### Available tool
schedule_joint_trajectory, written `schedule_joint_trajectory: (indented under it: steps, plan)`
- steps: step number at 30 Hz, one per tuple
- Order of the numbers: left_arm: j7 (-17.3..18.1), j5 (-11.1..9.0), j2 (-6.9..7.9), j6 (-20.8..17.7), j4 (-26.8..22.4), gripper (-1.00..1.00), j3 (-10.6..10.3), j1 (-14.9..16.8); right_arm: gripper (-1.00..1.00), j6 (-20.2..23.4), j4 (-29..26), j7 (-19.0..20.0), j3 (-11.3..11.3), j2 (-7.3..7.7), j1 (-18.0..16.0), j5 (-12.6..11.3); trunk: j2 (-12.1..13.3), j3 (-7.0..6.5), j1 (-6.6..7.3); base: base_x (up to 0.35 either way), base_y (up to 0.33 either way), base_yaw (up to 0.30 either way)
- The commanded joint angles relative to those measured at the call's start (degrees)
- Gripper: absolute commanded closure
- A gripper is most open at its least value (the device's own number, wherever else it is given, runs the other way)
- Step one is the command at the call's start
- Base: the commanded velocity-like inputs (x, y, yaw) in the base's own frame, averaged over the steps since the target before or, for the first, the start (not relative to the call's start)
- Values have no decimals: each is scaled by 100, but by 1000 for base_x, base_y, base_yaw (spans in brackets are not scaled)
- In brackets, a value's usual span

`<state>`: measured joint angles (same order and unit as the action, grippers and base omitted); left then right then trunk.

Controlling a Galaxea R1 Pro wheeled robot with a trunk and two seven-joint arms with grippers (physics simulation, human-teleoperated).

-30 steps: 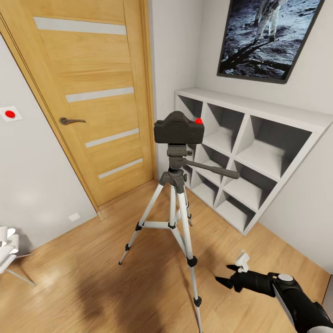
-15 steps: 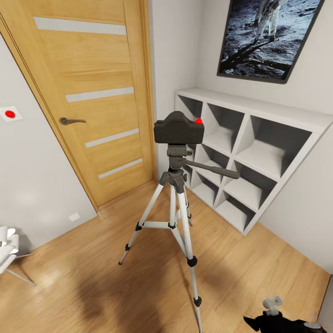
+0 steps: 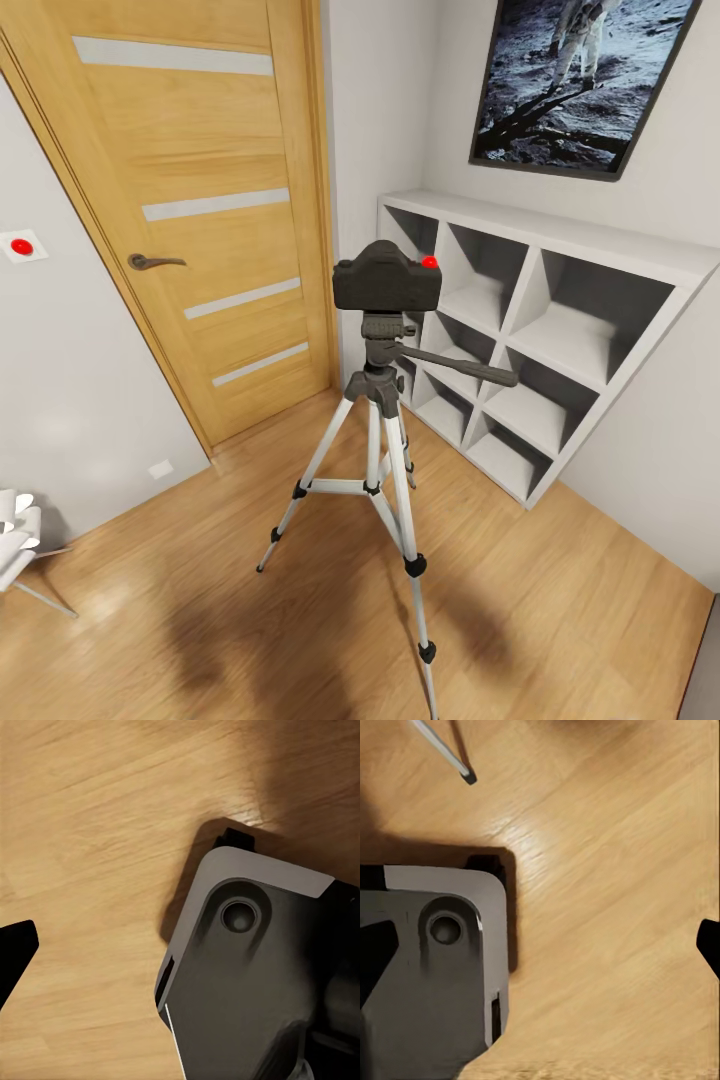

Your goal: Attach the digital camera to the camera tripod in the bedroom.

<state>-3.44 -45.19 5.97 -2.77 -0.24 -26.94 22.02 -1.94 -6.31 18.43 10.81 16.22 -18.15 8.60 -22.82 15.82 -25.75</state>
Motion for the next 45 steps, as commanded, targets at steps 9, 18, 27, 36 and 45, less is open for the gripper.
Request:
schedule_joint_trajectory:
  steps: [9,18,27,36,45]
  plan:
    - [-15,-42,0,-22,-3,-100,-52,4,-100,-169,722,-1354,71,-364,11,12,-10,9,-3,0,0,0]
    - [-16,-43,0,-22,-3,-100,-50,4,-100,-184,821,-2275,78,-725,153,3,-10,9,-3,0,0,0]
    - [-17,-43,0,-22,-3,-100,-52,4,-100,-206,831,-2410,79,-843,318,10,-10,9,-3,0,0,0]
    - [-17,-43,0,-22,-3,-100,-50,4,-100,-239,833,-2373,71,-966,440,55,-10,9,-3,0,0,0]
    - [-17,-42,0,-22,-3,-100,-50,4,-100,-568,825,-2355,50,-1130,700,93,-10,-21,-3,0,0,0]
